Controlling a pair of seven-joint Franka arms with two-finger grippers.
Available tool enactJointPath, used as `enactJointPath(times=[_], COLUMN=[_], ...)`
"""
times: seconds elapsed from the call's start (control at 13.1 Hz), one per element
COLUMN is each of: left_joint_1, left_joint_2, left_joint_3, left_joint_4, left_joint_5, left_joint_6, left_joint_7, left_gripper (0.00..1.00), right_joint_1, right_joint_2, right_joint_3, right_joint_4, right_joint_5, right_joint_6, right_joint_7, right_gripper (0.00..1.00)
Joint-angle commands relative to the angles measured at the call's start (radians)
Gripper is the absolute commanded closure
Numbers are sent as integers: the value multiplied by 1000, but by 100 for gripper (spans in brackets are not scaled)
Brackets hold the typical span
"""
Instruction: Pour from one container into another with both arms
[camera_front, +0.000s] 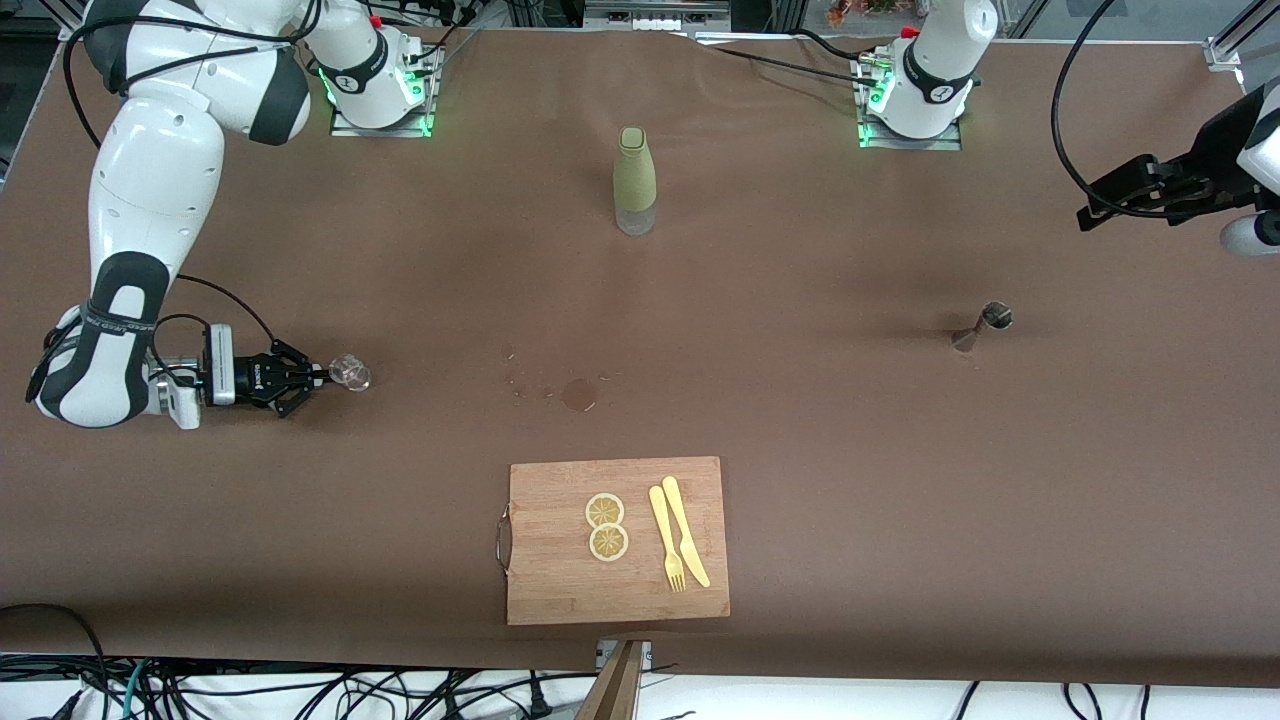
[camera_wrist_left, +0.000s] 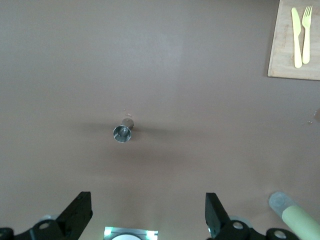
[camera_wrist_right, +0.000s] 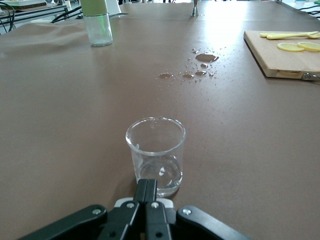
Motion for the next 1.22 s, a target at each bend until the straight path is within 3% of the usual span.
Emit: enactJointPath(times=[0.0,0.38,0.46,0.53,0.61,1.14], left_joint_1=[-7,-8,-10,-10,-10,-10], left_joint_2=[-17,-3,-3,-3,-1,9], left_joint_3=[-6,-20,-21,-21,-21,-21], left_joint_4=[-32,-17,-17,-17,-18,-10], left_joint_5=[20,22,22,22,22,20], left_joint_6=[48,39,39,39,37,37], left_joint_7=[-24,-26,-26,-24,-24,-21], left_gripper=[0,0,0,0,0,0], right_joint_1=[-3,2,2,2,2,2], right_joint_2=[-11,-12,-14,-15,-14,-40], right_joint_3=[6,12,9,5,5,-50], right_joint_4=[-37,-34,-29,-28,-28,12], right_joint_5=[-16,-14,-13,-13,-14,-40], right_joint_6=[-47,-57,-49,-49,-51,-55], right_joint_7=[15,23,18,12,4,-30], right_gripper=[100,97,83,19,0,0])
